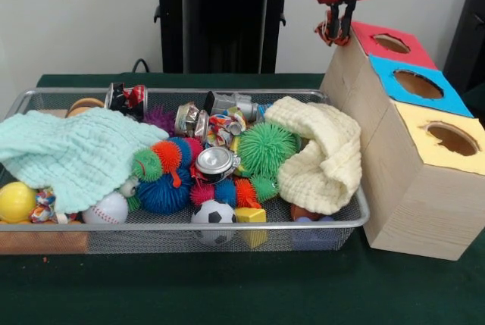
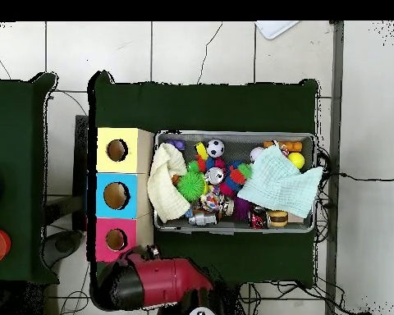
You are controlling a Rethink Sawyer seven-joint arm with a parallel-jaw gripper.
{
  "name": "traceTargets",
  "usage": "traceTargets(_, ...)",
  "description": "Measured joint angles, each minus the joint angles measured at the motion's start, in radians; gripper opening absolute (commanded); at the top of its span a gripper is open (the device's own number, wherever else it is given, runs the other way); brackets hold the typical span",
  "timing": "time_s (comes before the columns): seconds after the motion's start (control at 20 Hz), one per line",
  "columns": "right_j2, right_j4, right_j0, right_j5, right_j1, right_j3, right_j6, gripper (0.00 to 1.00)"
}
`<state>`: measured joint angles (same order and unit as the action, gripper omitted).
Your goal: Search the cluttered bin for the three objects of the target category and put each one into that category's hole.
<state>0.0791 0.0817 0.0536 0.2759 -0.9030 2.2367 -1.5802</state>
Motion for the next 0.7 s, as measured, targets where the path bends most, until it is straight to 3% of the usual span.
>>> traceTargets(0.35, -0.032, 0.024, -0.016, 0.178, -0.06, 0.003, 0.0, 0.0)
traceTargets(0.7, -0.033, 0.05, 0.005, 0.295, -0.092, 0.006, 0.0, 0.0)
